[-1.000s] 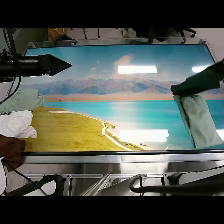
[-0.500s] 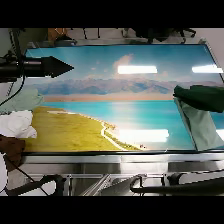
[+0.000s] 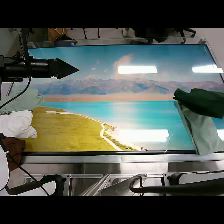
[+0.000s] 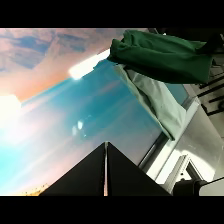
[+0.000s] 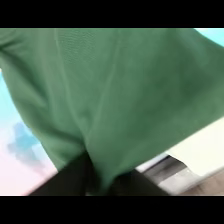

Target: Fold the shirts.

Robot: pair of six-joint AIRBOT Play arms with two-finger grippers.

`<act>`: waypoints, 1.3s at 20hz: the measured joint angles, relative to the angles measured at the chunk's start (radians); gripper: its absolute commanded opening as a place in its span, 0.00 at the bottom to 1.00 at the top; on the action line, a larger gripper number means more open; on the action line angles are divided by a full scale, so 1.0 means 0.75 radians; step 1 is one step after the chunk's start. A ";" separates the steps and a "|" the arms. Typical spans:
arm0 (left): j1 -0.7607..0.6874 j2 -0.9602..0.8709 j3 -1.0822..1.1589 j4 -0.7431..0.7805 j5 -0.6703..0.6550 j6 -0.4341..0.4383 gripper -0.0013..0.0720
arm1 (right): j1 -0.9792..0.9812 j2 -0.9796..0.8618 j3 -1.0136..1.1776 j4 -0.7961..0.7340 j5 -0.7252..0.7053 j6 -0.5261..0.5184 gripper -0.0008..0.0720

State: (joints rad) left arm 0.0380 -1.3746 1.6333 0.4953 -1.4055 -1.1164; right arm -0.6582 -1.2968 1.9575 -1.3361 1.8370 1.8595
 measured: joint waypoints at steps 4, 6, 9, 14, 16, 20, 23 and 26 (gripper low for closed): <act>-0.001 0.000 0.000 0.000 0.003 0.001 0.04 | 0.000 0.014 -0.045 -0.015 0.002 0.031 0.65; -0.002 0.000 0.000 0.000 0.002 0.001 0.04 | 0.000 0.015 -0.054 -0.029 0.002 0.036 0.65; -0.002 0.000 0.000 0.000 0.002 0.001 0.04 | 0.000 0.014 -0.059 -0.045 0.002 0.041 0.64; -0.002 0.000 0.000 0.000 0.002 0.002 0.03 | 0.028 0.006 -0.063 -0.031 -0.017 -0.010 0.04; -0.003 0.000 0.000 0.000 0.003 0.002 0.03 | 0.094 0.012 -0.071 -0.018 -0.040 -0.045 0.04; -0.042 0.009 -0.016 0.015 -0.001 0.002 0.03 | 0.384 0.092 -0.222 -0.009 -0.183 -0.089 0.04; -0.120 0.082 -0.150 0.089 0.039 0.004 0.03 | 0.678 0.215 -0.494 -0.008 -0.369 -0.102 0.04; -0.214 0.208 -0.384 0.202 0.107 0.015 0.03 | 0.947 0.345 -0.813 -0.004 -0.579 -0.106 0.04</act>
State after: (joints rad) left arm -0.1223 -1.2186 1.3457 0.6468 -1.3254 -1.1049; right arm 0.0521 -1.0382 1.3476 -1.3388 1.4029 1.7798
